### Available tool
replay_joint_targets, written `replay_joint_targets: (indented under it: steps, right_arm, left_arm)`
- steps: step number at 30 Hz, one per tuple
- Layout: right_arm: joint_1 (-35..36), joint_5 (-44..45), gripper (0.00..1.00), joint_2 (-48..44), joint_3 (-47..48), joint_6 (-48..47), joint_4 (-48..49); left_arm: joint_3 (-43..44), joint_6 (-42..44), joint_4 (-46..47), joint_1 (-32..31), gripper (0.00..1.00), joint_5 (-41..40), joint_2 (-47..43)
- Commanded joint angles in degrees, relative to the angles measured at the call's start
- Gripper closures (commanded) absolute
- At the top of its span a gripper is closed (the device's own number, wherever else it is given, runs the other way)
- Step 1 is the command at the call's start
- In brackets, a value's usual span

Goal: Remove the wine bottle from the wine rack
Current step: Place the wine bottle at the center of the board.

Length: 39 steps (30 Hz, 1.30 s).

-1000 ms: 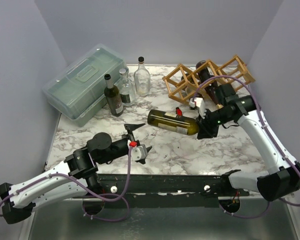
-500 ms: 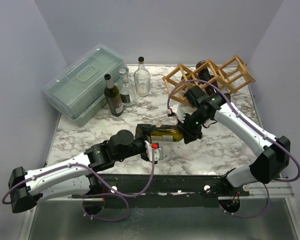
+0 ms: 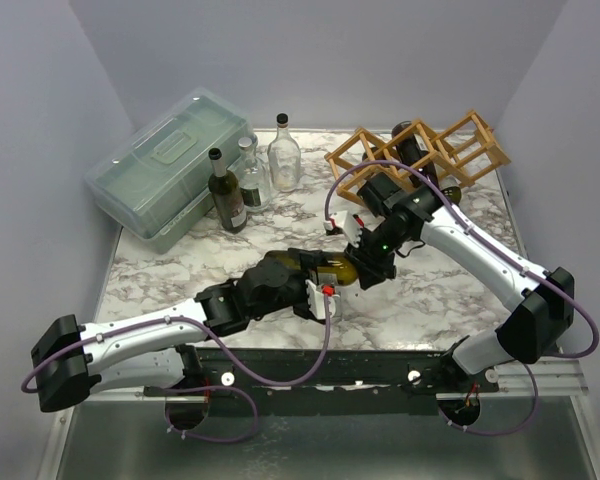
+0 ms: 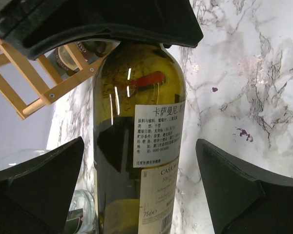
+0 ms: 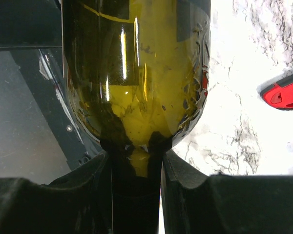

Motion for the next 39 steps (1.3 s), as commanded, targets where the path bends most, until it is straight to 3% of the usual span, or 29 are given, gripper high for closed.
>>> replay_joint_targets:
  steps: [1, 15, 39]
  right_arm:
    - [0.8, -3.2, 1.00, -0.3, 2.6, 0.3, 3.6]
    - [1.6, -4.3, 1.00, -0.4, 2.2, 0.6, 3.5]
    - [2.2, -6.3, 1.00, 0.4, 3.0, 0.2, 2.5]
  left_arm:
    - [0.6, 0.7, 2.4, 0.4, 0.01, -0.4, 2.3]
    - [2.7, 2.7, 2.7, 1.9, 0.01, -1.8, 8.7]
    - [2.9, 2.8, 3.0, 3.7, 0.01, -0.8, 10.8]
